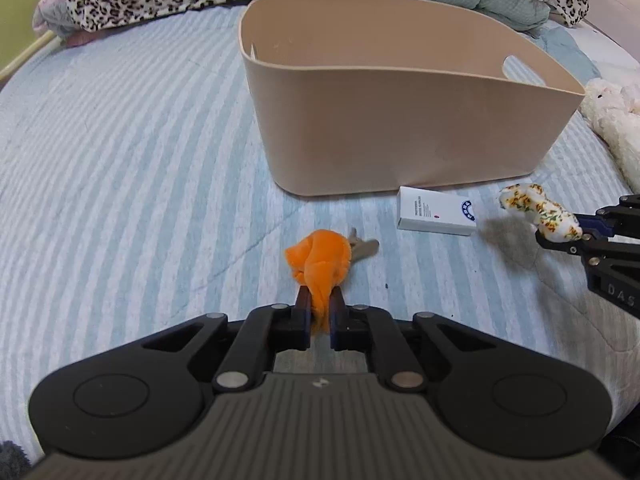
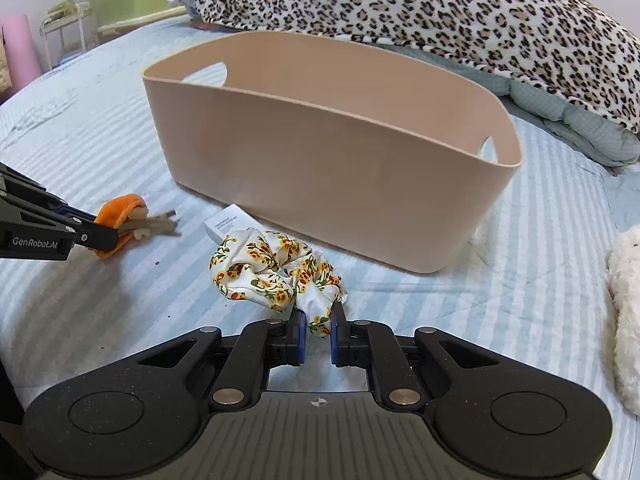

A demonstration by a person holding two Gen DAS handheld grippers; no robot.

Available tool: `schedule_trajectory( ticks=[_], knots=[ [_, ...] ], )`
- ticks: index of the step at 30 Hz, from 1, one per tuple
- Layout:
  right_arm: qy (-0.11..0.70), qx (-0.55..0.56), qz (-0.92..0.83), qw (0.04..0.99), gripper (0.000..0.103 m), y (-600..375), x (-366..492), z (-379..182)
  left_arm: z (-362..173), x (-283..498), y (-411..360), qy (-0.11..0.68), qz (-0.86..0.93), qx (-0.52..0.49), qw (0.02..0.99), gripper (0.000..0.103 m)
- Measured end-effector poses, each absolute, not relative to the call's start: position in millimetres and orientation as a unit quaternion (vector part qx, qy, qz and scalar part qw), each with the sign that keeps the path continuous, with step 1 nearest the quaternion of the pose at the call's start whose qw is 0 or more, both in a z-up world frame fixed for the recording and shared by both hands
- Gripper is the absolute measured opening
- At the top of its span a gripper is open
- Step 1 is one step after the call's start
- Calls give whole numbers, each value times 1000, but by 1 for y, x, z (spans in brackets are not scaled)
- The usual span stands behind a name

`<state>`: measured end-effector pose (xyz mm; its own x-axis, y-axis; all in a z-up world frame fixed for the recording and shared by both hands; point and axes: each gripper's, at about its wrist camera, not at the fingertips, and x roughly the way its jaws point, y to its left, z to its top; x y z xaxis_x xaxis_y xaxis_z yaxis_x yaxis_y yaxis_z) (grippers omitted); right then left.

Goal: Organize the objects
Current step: 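Carry keychain and scrunchie over the basket and open both tools to drop them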

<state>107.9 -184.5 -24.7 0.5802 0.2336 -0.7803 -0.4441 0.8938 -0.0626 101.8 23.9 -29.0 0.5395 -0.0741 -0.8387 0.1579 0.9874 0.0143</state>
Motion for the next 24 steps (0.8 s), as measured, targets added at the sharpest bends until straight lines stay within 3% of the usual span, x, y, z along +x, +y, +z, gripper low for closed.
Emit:
schedule_trajectory(
  ticks=[17,24],
  knots=[
    [360,-69,184,912,11,-206,93,29,40,90,24,397,-76,37,914,9],
    [349,-56,182,918,11,-211,95,36,11,104,19,431,-81,35,898,9]
  ],
)
